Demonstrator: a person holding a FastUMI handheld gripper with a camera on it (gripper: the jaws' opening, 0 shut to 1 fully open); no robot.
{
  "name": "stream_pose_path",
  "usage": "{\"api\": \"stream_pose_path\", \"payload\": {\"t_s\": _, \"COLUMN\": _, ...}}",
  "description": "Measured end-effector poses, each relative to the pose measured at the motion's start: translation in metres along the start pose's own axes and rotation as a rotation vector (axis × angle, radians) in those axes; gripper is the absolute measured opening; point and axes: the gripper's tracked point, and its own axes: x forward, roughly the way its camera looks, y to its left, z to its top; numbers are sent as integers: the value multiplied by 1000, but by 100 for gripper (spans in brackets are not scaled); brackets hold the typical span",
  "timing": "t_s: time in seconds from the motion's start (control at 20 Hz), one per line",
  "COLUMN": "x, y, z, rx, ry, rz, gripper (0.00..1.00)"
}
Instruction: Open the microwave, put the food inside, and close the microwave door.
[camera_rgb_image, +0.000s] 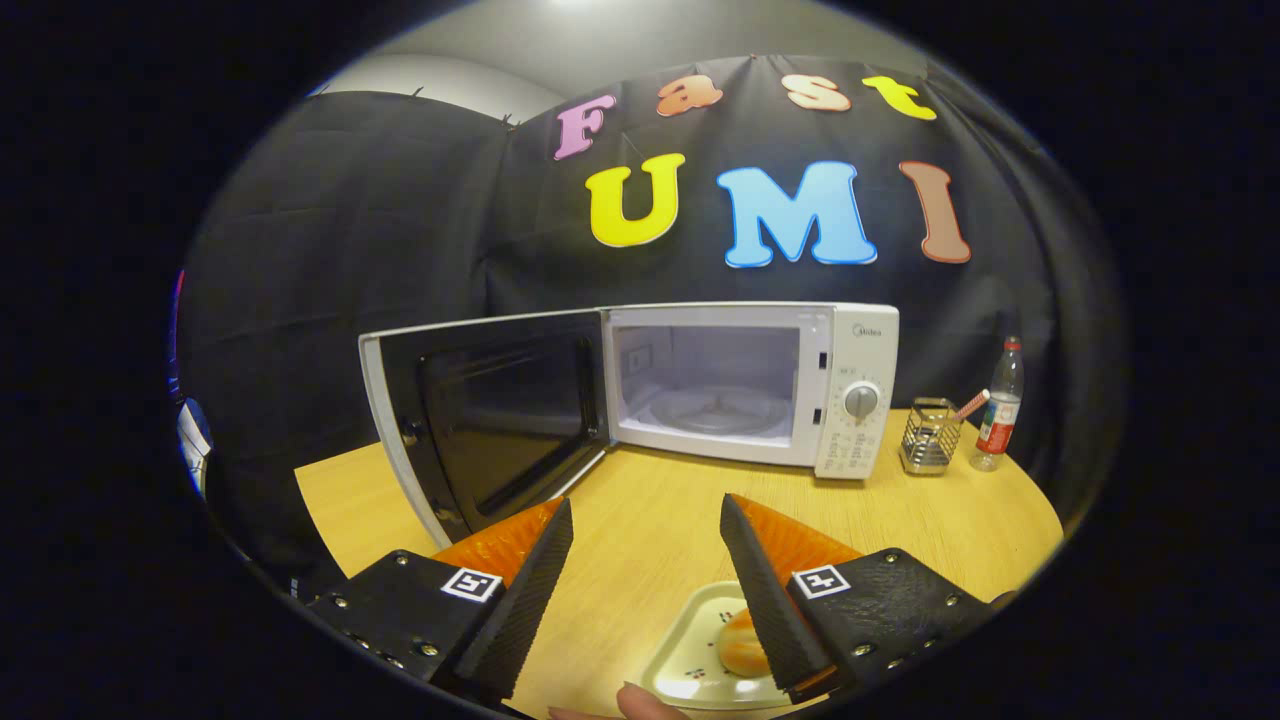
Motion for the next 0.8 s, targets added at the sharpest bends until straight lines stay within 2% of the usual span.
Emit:
{"api": "stream_pose_path", "payload": {"t_s": 0.15, "x": -11, "y": -45, "z": -26, "rx": 122, "ry": 80, "rz": 13, "gripper": 91}}
{"api": "stream_pose_path", "payload": {"t_s": 0.35, "x": -30, "y": -68, "z": -60, "rx": 257, "ry": 175, "rz": 22, "gripper": 91}}
{"api": "stream_pose_path", "payload": {"t_s": 0.65, "x": -34, "y": -60, "z": -91, "rx": 139, "ry": 214, "rz": -76, "gripper": 90}}
{"api": "stream_pose_path", "payload": {"t_s": 0.75, "x": -27, "y": -68, "z": -108, "rx": 74, "ry": 240, "rz": -140, "gripper": 95}}
{"api": "stream_pose_path", "payload": {"t_s": 0.8, "x": -24, "y": -67, "z": -112, "rx": 83, "ry": 252, "rz": -136, "gripper": 95}}
